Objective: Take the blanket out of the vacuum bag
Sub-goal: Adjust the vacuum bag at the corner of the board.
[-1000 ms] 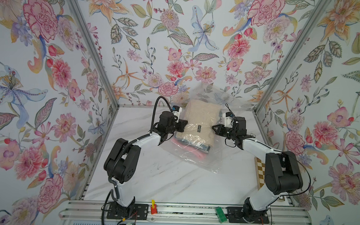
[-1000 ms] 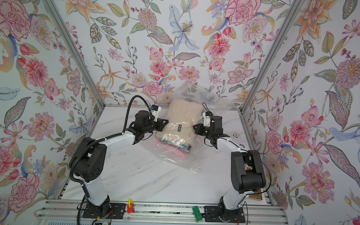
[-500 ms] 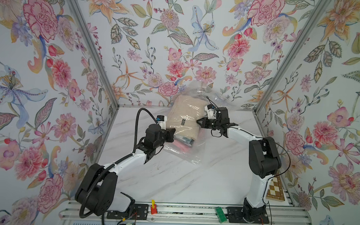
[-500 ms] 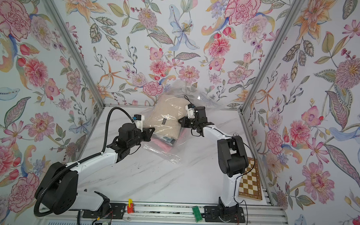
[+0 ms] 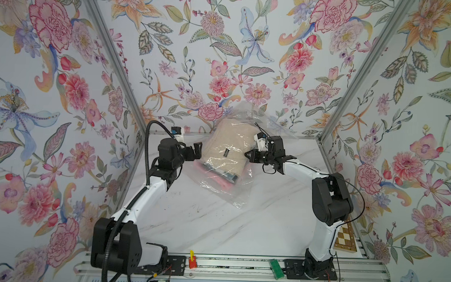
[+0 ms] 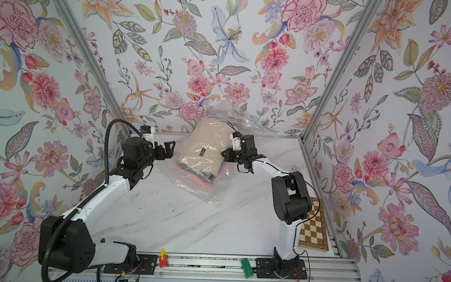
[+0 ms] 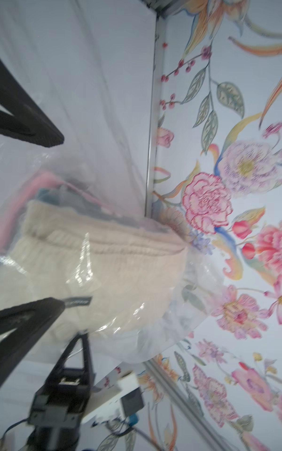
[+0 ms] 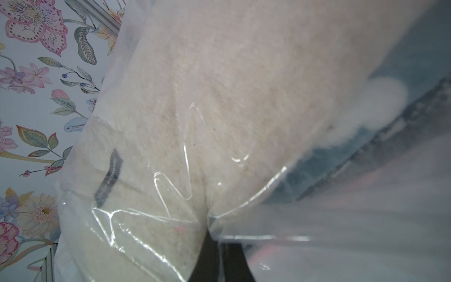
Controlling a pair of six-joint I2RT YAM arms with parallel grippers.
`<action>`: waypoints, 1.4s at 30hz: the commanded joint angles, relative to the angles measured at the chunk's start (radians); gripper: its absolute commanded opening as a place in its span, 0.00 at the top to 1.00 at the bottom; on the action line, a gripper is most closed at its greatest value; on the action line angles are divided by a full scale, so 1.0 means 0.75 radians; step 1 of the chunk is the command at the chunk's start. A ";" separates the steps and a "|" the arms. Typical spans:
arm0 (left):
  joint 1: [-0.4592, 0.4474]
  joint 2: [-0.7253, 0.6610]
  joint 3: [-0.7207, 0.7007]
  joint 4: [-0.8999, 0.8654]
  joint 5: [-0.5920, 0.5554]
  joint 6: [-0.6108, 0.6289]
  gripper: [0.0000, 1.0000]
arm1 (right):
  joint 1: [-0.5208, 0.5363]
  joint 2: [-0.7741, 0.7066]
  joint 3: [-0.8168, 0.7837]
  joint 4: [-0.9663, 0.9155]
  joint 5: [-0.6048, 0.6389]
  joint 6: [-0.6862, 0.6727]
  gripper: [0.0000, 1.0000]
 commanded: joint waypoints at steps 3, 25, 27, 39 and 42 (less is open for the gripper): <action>0.090 0.426 0.198 0.049 0.416 0.107 0.00 | 0.020 -0.023 -0.012 -0.023 -0.013 0.001 1.00; -0.058 0.412 -0.127 0.251 0.847 -0.045 0.89 | 0.024 -0.025 0.030 -0.061 -0.040 -0.024 1.00; -0.074 0.326 -0.219 0.271 0.801 -0.096 1.00 | 0.028 -0.035 0.024 -0.073 -0.037 -0.039 1.00; -0.478 0.022 -0.752 0.573 0.556 -0.521 1.00 | 0.046 0.101 0.204 -0.124 -0.086 -0.076 1.00; -0.574 -0.020 -0.818 0.646 0.433 -0.607 1.00 | 0.072 0.207 0.351 -0.187 -0.113 -0.110 1.00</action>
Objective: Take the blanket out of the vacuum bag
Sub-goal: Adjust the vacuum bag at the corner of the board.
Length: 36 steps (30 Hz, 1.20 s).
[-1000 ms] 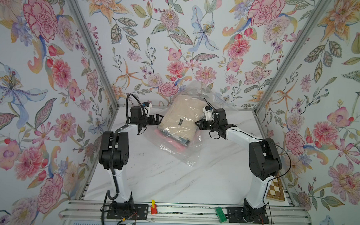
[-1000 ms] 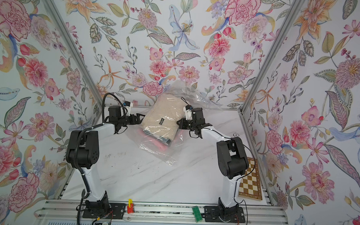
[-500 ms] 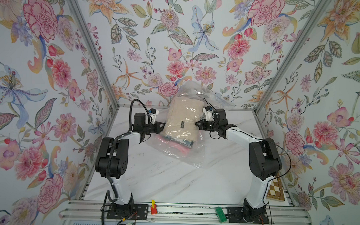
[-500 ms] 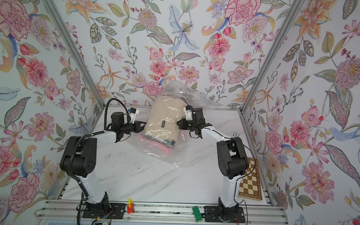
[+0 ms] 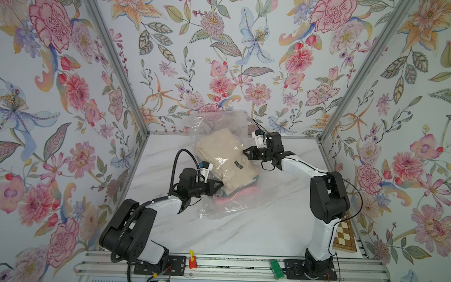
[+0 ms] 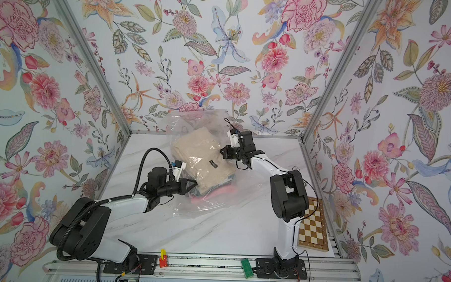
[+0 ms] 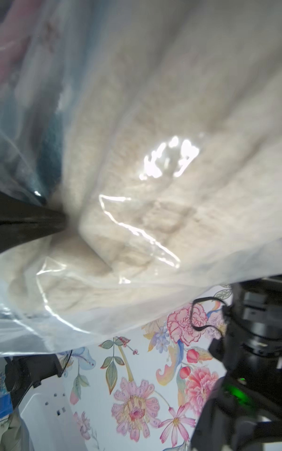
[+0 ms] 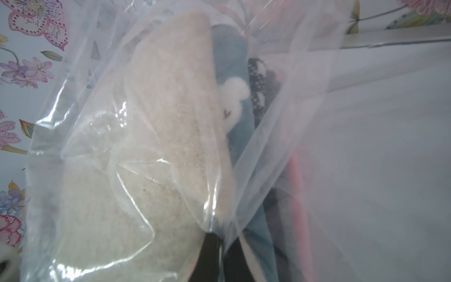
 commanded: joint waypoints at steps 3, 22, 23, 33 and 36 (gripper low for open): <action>-0.067 -0.152 -0.121 -0.008 -0.343 -0.158 1.00 | 0.086 0.199 0.272 -0.122 -0.094 -0.057 1.00; -0.377 -0.322 0.566 -1.231 -1.171 0.551 0.67 | -0.187 -0.449 -0.241 0.011 0.164 0.078 0.22; -0.440 -0.308 0.603 -1.262 -1.226 0.585 0.61 | -0.214 -0.515 -0.318 0.006 0.180 0.094 0.21; -0.867 0.217 1.050 -1.522 -1.598 0.988 0.45 | -0.592 -1.073 -1.076 -0.128 0.097 0.265 0.14; -0.917 0.372 1.156 -1.607 -1.696 1.023 0.44 | -0.666 -1.167 -1.178 -0.148 0.017 0.258 0.12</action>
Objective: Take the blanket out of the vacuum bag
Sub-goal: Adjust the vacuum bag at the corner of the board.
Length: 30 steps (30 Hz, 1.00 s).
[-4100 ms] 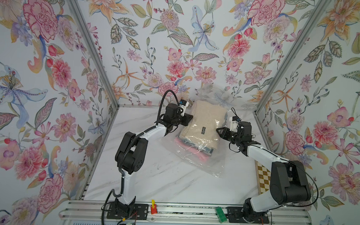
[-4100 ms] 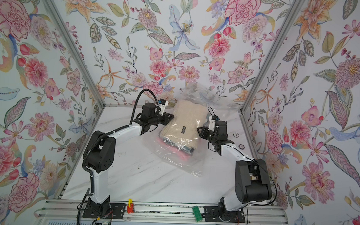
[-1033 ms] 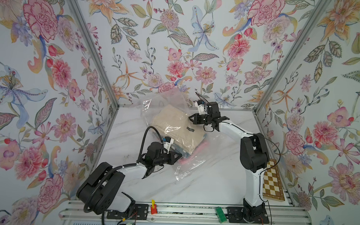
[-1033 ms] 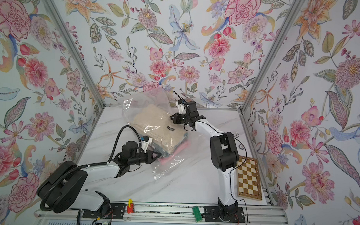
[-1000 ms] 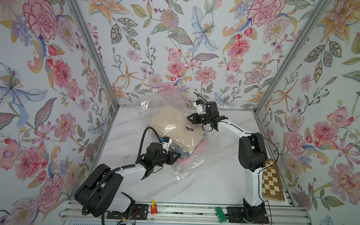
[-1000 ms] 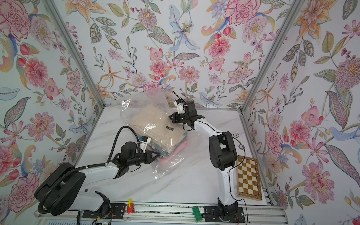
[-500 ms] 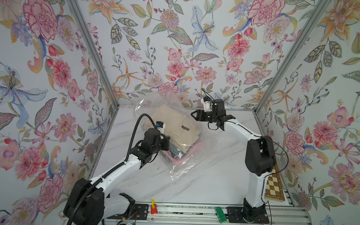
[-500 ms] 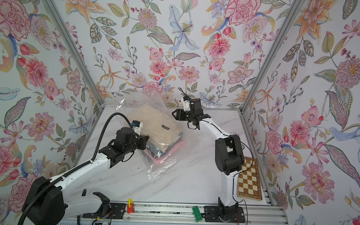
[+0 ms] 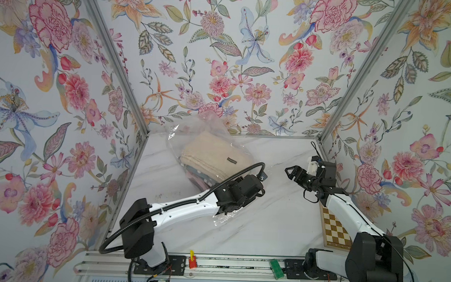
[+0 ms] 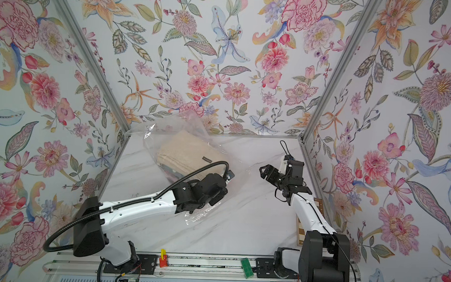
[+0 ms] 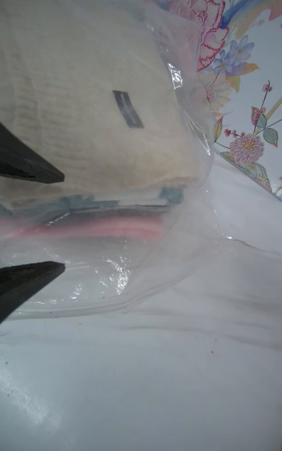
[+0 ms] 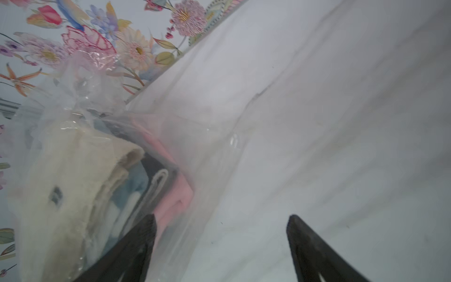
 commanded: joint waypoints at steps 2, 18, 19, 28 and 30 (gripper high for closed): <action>-0.064 0.184 0.151 -0.231 -0.230 0.117 0.44 | -0.059 -0.153 -0.103 -0.068 -0.125 0.000 0.12; -0.267 0.430 0.293 -0.374 -0.288 -0.036 0.36 | -0.112 -0.277 -0.274 -0.103 -0.197 -0.067 0.12; -0.263 0.440 0.295 -0.386 -0.349 -0.083 0.36 | -0.120 -0.273 -0.279 -0.102 -0.209 -0.069 0.12; -0.151 0.536 0.381 -0.454 -0.718 -0.228 0.72 | -0.147 -0.258 -0.277 -0.098 -0.275 -0.076 0.12; -0.138 0.520 0.397 -0.410 -0.743 -0.177 0.90 | -0.114 -0.249 -0.275 -0.060 -0.293 -0.074 0.13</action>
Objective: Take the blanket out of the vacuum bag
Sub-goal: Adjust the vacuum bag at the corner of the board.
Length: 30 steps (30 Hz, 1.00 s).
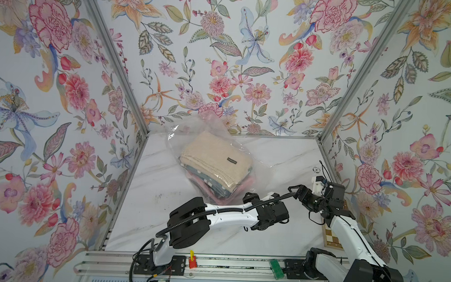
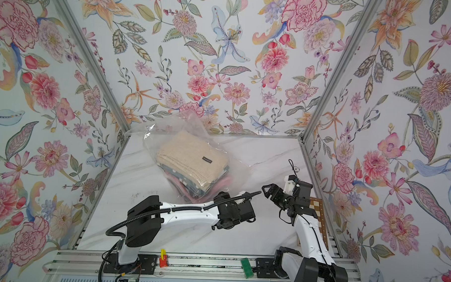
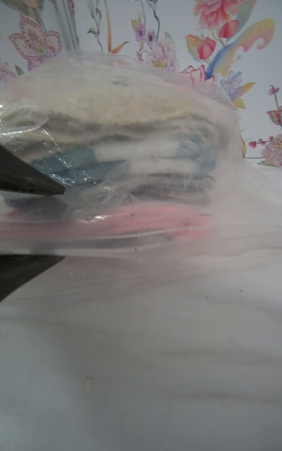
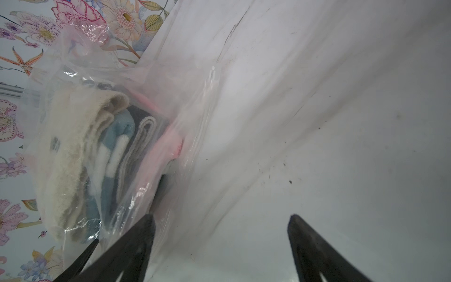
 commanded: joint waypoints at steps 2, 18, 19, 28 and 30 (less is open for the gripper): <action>0.045 -0.032 0.064 0.059 -0.159 0.047 1.00 | 0.122 0.016 -0.007 0.084 -0.024 -0.015 0.14; 0.336 -0.474 -0.054 0.436 0.463 -0.025 1.00 | 0.630 0.352 -0.039 0.856 0.094 0.189 0.41; 0.353 -0.490 -0.082 0.457 0.488 -0.026 1.00 | 0.652 0.411 -0.013 0.904 0.092 0.190 0.41; 0.500 -0.619 -0.277 0.613 0.601 -0.062 1.00 | 0.728 0.823 0.257 1.174 0.083 0.217 0.42; 0.541 -0.643 -0.322 0.644 0.636 -0.074 1.00 | 0.736 0.905 0.342 1.171 0.079 0.215 0.42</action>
